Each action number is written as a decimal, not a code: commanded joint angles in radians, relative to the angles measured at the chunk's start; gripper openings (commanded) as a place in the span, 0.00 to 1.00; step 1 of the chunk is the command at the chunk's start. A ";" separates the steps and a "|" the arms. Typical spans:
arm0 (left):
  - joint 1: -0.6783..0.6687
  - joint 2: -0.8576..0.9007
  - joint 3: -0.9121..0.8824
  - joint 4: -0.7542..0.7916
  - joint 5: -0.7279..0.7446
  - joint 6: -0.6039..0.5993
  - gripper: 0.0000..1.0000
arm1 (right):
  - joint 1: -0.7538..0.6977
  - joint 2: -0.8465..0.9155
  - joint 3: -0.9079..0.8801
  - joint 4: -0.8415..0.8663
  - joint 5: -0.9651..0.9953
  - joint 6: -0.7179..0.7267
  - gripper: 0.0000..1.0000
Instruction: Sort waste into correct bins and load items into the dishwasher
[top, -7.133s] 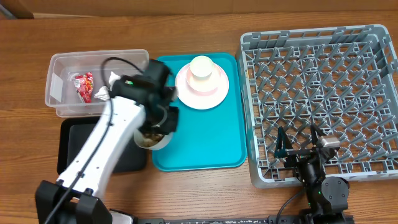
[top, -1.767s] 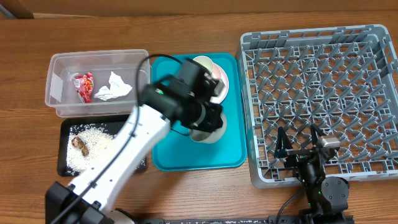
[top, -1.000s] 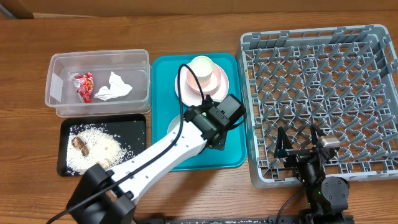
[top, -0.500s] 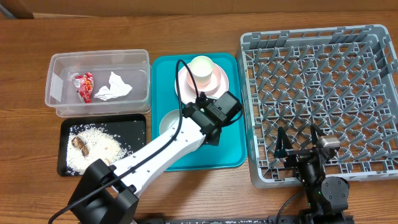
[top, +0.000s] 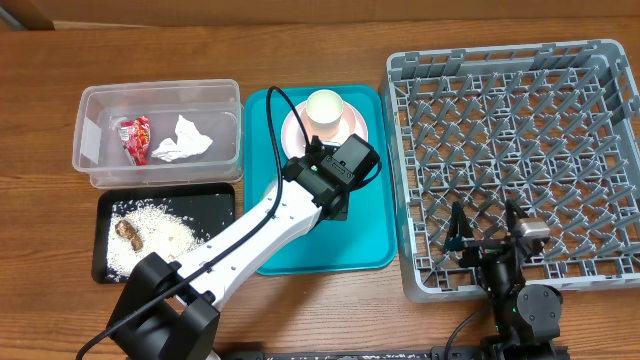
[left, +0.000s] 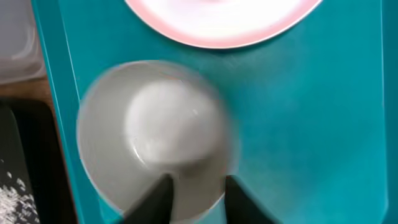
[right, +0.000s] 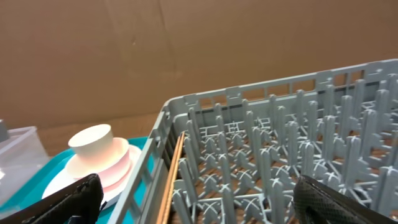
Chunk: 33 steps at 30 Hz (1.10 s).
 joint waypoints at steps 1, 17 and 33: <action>0.000 0.008 -0.005 0.009 -0.021 -0.013 0.50 | 0.000 -0.012 -0.010 0.008 0.006 -0.006 1.00; 0.155 -0.075 0.183 -0.119 0.112 -0.011 1.00 | 0.000 0.221 0.625 -0.512 0.050 -0.006 1.00; 0.891 -0.211 0.315 -0.238 0.366 0.013 1.00 | 0.000 1.405 1.380 -0.933 -0.901 0.066 0.91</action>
